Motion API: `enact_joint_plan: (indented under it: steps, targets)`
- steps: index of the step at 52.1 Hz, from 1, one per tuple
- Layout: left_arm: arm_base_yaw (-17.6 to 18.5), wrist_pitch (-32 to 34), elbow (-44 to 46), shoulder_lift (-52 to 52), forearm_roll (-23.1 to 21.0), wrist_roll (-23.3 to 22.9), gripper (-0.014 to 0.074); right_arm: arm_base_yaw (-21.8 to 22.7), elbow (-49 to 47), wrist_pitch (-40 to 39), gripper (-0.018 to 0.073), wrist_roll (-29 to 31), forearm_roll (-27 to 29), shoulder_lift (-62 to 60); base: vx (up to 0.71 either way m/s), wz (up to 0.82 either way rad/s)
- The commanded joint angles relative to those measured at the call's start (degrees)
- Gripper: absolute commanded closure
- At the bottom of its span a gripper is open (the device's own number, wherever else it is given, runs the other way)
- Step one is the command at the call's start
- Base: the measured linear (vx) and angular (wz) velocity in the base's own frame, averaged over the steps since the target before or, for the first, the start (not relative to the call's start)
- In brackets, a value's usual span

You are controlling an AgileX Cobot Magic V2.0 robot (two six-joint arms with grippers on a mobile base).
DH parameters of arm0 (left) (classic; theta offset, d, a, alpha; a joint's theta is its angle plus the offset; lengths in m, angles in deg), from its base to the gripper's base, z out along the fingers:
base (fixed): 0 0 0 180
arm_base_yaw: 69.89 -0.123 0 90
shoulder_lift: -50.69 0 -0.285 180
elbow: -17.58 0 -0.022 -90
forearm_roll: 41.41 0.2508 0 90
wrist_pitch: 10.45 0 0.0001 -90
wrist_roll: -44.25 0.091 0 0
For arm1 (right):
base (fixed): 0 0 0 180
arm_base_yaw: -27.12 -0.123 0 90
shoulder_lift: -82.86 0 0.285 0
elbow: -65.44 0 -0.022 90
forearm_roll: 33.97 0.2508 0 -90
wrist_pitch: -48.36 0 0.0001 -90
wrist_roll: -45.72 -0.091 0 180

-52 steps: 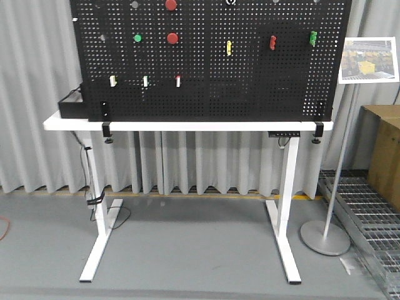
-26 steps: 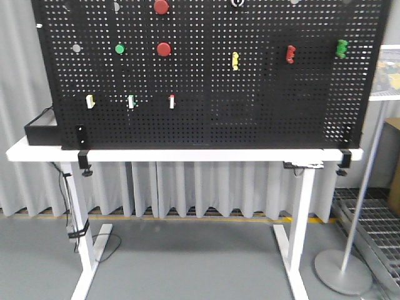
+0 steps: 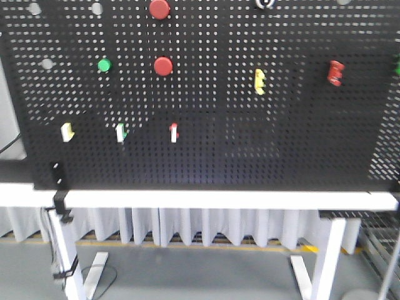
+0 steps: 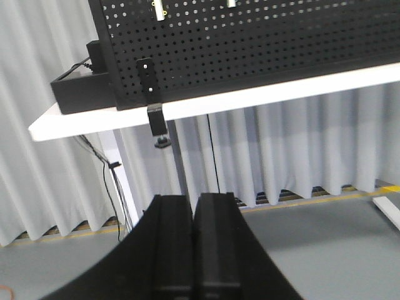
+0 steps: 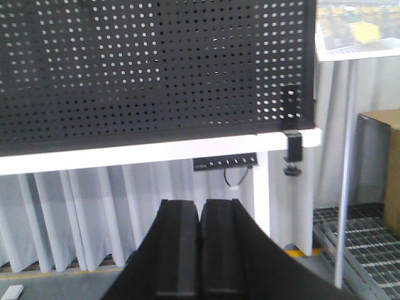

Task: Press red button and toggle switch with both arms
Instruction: 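Drive the base forward up to the black pegboard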

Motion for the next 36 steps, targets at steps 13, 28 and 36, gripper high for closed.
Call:
enact_joint_plan:
  steps: [13,28,36]
  targets:
    - [0.0,4.6,-2.0,-0.8,-0.3,-0.3,0.0595,0.4,0.7,-4.7,0.0559,0.2,0.0,-0.6,0.45,0.01]
    - [0.0,4.6,-2.0,-0.8,-0.3,-0.3,0.0595,0.4,0.7,-4.7,0.0559,0.2,0.0,-0.6,0.44,-0.01]
    - [0.0,4.6,-2.0,-0.8,-0.3,-0.3,0.0595,0.4,0.7,-4.7,0.0559,0.2,0.0,-0.6,0.38,0.02]
